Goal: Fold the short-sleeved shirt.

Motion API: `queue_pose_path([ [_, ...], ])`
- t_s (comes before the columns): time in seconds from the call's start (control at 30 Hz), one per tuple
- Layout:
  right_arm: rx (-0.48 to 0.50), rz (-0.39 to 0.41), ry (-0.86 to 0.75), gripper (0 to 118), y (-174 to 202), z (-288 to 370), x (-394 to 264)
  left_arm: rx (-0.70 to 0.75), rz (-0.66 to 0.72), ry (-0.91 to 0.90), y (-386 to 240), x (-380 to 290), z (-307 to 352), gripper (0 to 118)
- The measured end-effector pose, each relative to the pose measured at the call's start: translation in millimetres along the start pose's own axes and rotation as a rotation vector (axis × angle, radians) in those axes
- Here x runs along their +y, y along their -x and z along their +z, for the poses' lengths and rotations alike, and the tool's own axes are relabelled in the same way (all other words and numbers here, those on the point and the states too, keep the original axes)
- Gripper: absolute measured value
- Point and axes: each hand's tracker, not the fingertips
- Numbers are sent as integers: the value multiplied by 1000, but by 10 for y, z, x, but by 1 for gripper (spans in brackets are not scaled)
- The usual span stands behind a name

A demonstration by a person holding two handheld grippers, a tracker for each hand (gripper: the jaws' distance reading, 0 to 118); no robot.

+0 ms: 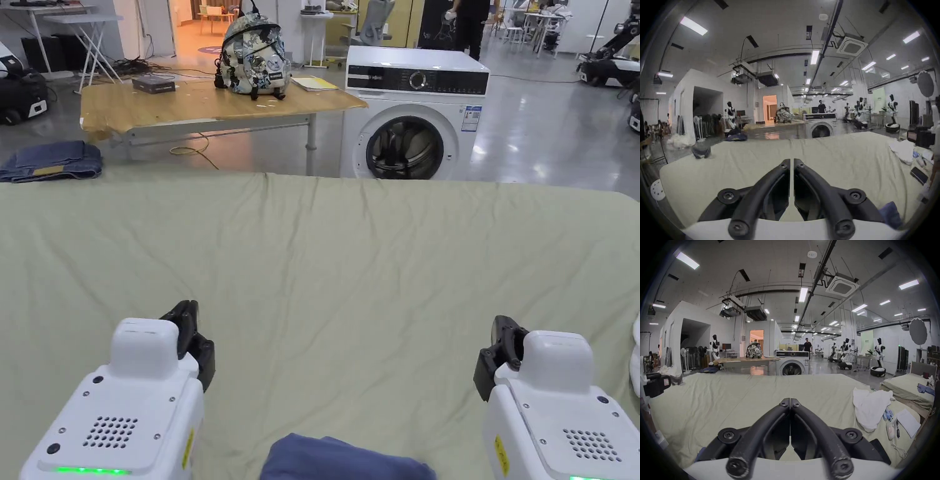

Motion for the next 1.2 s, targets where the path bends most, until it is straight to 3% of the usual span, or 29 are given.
queue_pose_path([
  [0.23, 180, 39, 211, 0, 299, 363, -446, -25, 51, 55, 236, -81, -13, 0],
  [0.33, 241, 106, 299, 0, 551, 453, -802, -30, 67, 73, 281, -129, 25, 0],
  [0.53, 192, 150, 449, 0, 669, 351, -1371, -75, 92, 140, 400, -238, 109, 0],
  [0.77, 146, 143, 436, 0, 563, 276, -1419, -263, 194, 406, 540, -496, 82, 0],
  [0.93, 148, 112, 454, 0, 520, 235, -1455, -459, 397, 619, 638, -734, -143, 0],
  [1.0, 148, 105, 460, 0, 513, 230, -1458, -538, 483, 717, 727, -913, -301, 7],
  [1.07, 153, 105, 460, 0, 500, 232, -1463, -612, 560, 768, 771, -1023, -424, 34],
  [1.13, 156, 101, 465, 0, 493, 227, -1452, -682, 631, 831, 707, -1070, -519, 74],
  [1.17, 158, 100, 466, 0, 490, 228, -1449, -739, 671, 863, 710, -1131, -596, 82],
  [1.2, 160, 99, 468, 0, 488, 227, -1446, -800, 717, 892, 715, -1211, -671, 84],
])
